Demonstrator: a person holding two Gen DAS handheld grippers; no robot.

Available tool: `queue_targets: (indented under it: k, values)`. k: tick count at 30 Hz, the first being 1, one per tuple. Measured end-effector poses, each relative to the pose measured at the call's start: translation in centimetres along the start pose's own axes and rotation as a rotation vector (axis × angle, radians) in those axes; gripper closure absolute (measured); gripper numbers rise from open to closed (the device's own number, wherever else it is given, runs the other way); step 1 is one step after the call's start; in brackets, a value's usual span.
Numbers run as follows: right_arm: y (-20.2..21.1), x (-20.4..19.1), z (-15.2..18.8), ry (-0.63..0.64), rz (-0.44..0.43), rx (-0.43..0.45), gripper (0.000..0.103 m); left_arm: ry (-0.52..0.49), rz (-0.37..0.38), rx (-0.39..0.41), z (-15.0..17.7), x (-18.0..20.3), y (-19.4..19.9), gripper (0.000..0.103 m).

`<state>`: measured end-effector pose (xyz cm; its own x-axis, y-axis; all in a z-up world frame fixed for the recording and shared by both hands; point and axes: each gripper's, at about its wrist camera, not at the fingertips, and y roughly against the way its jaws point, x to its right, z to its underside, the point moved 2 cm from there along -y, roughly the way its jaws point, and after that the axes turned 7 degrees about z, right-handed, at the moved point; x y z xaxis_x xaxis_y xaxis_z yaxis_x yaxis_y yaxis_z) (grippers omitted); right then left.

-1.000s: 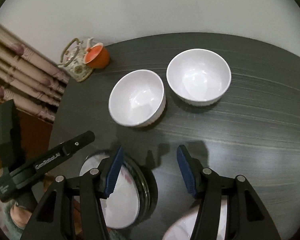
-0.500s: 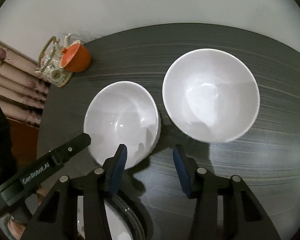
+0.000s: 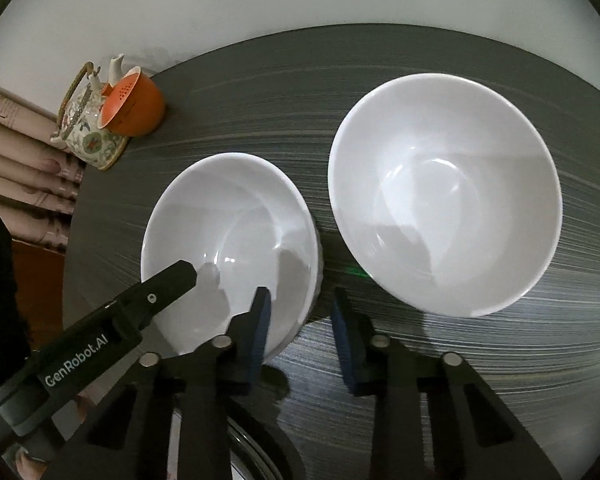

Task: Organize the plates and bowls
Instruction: 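Grasp the rim of the white bowl with the right tool, then carry the white bowl over the pink bowl and lower it inside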

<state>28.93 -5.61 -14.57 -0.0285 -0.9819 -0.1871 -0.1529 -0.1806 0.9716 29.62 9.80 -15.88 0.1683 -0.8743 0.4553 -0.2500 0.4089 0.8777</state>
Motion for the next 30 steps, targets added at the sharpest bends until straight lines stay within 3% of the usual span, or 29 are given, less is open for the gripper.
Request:
queue_targets:
  k: [3,13,22,30]
  values:
    - [-0.2,-0.2,0.0,0.000,-0.009,0.002,0.081,0.010,0.013,-0.023,-0.6,0.0,-0.8,0.086]
    - [0.9,-0.4,0.5,0.020,0.003,0.021,0.082,-0.002,-0.005,0.000,0.5,0.9,0.5,0.087]
    - [5.1,-0.3,2.3,0.033,-0.024,0.068,0.082,-0.051,-0.008,0.042,2.8,3.2,4.6,0.086]
    - [9.7,1.0,5.2,0.042,-0.012,0.131,0.082,-0.121,-0.008,0.061,6.9,6.9,7.1,0.086]
